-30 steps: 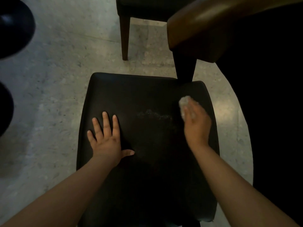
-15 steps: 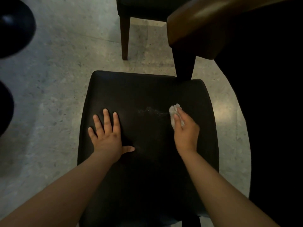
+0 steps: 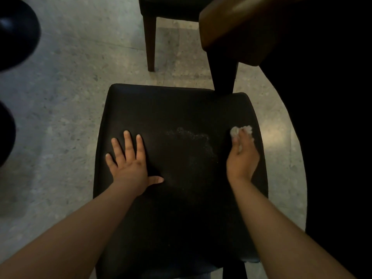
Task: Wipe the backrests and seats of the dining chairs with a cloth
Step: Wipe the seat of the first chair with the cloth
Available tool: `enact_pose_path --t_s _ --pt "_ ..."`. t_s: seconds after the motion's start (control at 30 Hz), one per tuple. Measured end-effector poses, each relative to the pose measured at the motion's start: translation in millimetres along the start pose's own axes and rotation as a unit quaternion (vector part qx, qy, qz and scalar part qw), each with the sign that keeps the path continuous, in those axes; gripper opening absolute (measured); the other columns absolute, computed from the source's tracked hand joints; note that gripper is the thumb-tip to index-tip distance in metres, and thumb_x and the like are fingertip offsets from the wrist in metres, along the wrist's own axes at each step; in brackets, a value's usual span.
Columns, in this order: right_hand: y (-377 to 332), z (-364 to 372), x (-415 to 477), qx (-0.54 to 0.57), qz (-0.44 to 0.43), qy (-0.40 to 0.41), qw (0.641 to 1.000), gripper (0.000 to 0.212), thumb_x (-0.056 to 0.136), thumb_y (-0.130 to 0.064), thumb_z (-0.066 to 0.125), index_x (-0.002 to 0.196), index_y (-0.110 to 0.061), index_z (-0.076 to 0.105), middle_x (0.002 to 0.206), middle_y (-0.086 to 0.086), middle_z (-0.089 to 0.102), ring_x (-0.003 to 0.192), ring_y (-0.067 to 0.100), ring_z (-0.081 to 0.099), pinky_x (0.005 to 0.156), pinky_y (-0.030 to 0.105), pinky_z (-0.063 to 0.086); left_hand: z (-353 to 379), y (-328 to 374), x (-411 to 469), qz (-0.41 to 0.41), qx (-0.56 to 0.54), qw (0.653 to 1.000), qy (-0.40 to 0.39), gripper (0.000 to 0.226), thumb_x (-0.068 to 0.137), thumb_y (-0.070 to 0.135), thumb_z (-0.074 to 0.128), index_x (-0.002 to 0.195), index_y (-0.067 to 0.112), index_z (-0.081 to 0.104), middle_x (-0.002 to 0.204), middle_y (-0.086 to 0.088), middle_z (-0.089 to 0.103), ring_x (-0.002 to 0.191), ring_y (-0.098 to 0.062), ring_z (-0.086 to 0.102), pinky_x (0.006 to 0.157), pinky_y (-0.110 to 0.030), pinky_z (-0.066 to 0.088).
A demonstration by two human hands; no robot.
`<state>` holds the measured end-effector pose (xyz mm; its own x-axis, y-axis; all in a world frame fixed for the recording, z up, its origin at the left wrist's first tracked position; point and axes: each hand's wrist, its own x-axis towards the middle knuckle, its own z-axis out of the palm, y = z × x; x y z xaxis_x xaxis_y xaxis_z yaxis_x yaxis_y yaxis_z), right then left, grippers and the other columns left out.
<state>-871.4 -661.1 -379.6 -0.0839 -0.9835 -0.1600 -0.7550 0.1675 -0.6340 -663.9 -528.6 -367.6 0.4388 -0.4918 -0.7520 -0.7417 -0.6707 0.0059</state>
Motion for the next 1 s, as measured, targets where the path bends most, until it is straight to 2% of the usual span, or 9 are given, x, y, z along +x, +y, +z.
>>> enact_pose_path --t_s 0.1,0.2,0.23,0.33,0.47,0.67,0.8,0.93,1.0 --pt "-1 0 -28 0.036 -0.05 -0.072 0.995 0.037 0.099 -0.021 0.049 0.135 -0.019 0.053 0.141 -0.001 0.053 0.132 0.012 0.046 0.111 0.034 0.038 0 0 -2 0.0 0.001 1.0 0.003 0.142 0.064 0.075 0.067 0.139 0.022 -0.041 0.142 -0.01 -0.052 0.135 -0.041 -0.039 0.114 -0.061 -0.007" --pt "0 -8 -28 0.06 -0.079 -0.069 0.993 0.036 0.098 -0.025 0.049 0.134 -0.02 0.054 0.134 -0.002 0.058 0.121 0.006 0.052 0.095 0.013 0.041 -1 1 -2 -0.001 0.002 1.0 0.003 0.142 0.064 0.076 0.067 0.14 0.022 -0.04 0.142 -0.01 -0.052 0.135 -0.04 -0.038 0.114 -0.06 -0.007" --pt "1 -12 -19 0.06 -0.076 -0.047 0.994 0.036 0.098 -0.025 0.049 0.133 -0.02 0.055 0.131 -0.002 0.06 0.118 0.006 0.054 0.091 0.011 0.04 0 1 -2 -0.003 0.004 1.0 0.004 0.142 0.064 0.076 0.067 0.14 0.022 -0.04 0.143 -0.01 -0.051 0.136 -0.041 -0.037 0.114 -0.06 -0.006" --pt "11 -26 21 0.026 -0.049 0.018 0.998 0.033 0.101 -0.024 0.047 0.131 -0.015 0.057 0.128 0.004 0.061 0.115 0.011 0.056 0.088 0.013 0.038 0 2 -2 -0.006 0.007 1.0 0.004 0.142 0.064 0.076 0.067 0.14 0.022 -0.04 0.143 -0.01 -0.051 0.136 -0.041 -0.037 0.115 -0.06 -0.006" --pt "21 -27 42 0.019 0.026 0.018 0.999 0.038 0.102 -0.027 0.048 0.136 -0.013 0.054 0.137 0.004 0.056 0.126 0.017 0.051 0.101 0.02 0.035 0 2 0 -0.009 0.009 1.0 -0.001 0.143 0.063 0.077 0.067 0.138 0.022 -0.042 0.142 -0.01 -0.052 0.135 -0.041 -0.038 0.114 -0.06 -0.007" --pt "5 -3 -14 0.049 -0.023 -0.03 0.998 0.036 0.099 -0.019 0.049 0.135 -0.019 0.053 0.137 0.0 0.055 0.126 0.01 0.05 0.106 0.027 0.04 2 0 2 -0.007 0.005 1.0 0.003 0.144 0.062 0.077 0.067 0.137 0.023 -0.043 0.141 -0.009 -0.053 0.135 -0.04 -0.039 0.115 -0.061 -0.007" --pt "2 -8 -16 0.092 -0.049 -0.053 0.993 0.035 0.1 -0.026 0.049 0.134 -0.02 0.055 0.134 -0.003 0.058 0.119 0.001 0.05 0.09 0.007 0.036 2 -1 3 -0.006 0.002 1.0 0.003 0.143 0.062 0.077 0.068 0.127 0.024 -0.049 0.14 -0.009 -0.054 0.134 -0.041 -0.039 0.114 -0.061 -0.007" --pt "5 -21 30 0.05 -0.043 0.016 0.998 0.035 0.102 -0.025 0.047 0.134 -0.015 0.054 0.131 0.003 0.059 0.119 0.011 0.054 0.09 0.008 0.035 3 -2 3 -0.003 -0.001 1.0 0.005 0.143 0.062 0.078 0.067 0.125 0.024 -0.049 0.14 -0.01 -0.054 0.134 -0.041 -0.039 0.113 -0.061 -0.008" --pt "4 -15 36 0.035 -0.022 0.006 0.999 0.035 0.101 -0.025 0.047 0.134 -0.015 0.055 0.133 0.004 0.059 0.121 0.015 0.054 0.093 0.013 0.037 3 -2 3 0.0 -0.002 1.0 0.006 0.143 0.062 0.078 0.066 0.128 0.024 -0.049 0.139 -0.01 -0.055 0.134 -0.041 -0.04 0.112 -0.061 -0.008"
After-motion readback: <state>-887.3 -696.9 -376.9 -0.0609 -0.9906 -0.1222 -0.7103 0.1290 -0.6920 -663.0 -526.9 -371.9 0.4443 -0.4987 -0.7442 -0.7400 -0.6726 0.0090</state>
